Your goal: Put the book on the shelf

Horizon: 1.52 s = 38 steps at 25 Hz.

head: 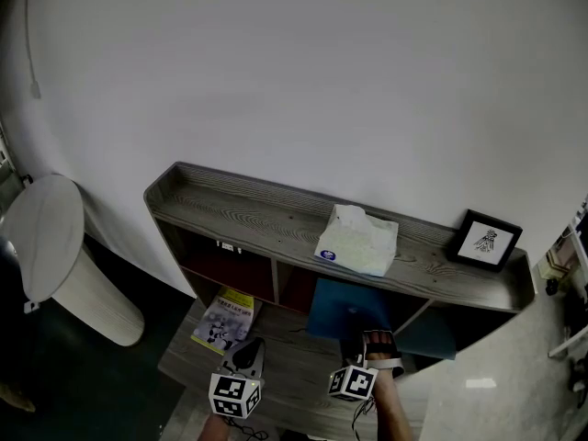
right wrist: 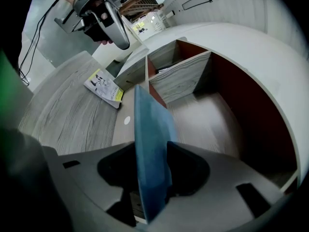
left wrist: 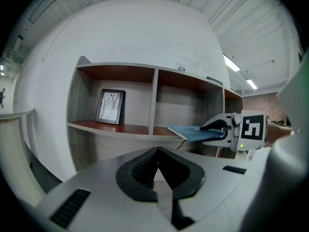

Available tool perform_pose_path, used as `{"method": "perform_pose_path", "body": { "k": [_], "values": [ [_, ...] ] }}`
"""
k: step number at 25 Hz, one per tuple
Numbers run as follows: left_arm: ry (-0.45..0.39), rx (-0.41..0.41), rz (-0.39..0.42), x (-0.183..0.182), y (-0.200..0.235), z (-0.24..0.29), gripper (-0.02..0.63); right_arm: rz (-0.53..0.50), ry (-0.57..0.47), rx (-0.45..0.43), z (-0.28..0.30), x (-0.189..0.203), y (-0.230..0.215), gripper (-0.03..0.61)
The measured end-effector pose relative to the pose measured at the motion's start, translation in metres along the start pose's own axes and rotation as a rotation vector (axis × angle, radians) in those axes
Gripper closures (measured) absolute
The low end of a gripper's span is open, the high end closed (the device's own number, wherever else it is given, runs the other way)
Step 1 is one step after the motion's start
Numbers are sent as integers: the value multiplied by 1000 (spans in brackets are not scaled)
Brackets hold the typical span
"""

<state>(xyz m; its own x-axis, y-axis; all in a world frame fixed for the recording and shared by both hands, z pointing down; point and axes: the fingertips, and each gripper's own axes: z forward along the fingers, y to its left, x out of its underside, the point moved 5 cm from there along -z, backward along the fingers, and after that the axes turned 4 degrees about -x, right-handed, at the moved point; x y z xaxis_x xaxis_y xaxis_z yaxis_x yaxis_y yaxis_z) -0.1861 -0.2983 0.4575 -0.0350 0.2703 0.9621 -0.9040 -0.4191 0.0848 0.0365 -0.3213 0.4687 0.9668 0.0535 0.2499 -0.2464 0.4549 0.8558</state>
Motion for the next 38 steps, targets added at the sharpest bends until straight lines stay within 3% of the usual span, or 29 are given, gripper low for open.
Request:
{"method": "perform_pose_path", "body": {
  "k": [9,15,25,30,38],
  "values": [
    [3,-2,3,0,0,-3,607,61,-19,-12,-2,-1,-1,322],
    [1,9,7,-1,-2,-7,607,143,-43,2,-15,-2,-2,311],
    [-12,83,28,-2,-22,-21,607,537,-163,63,-77,3,-15,311],
    [-30,128,46,-3,-33,-38,607,669,-190,179,-114,16,-8,315],
    [-61,219,73,-4,-56,-78,607,1051,-284,230,-178,21,23,438]
  ]
}}
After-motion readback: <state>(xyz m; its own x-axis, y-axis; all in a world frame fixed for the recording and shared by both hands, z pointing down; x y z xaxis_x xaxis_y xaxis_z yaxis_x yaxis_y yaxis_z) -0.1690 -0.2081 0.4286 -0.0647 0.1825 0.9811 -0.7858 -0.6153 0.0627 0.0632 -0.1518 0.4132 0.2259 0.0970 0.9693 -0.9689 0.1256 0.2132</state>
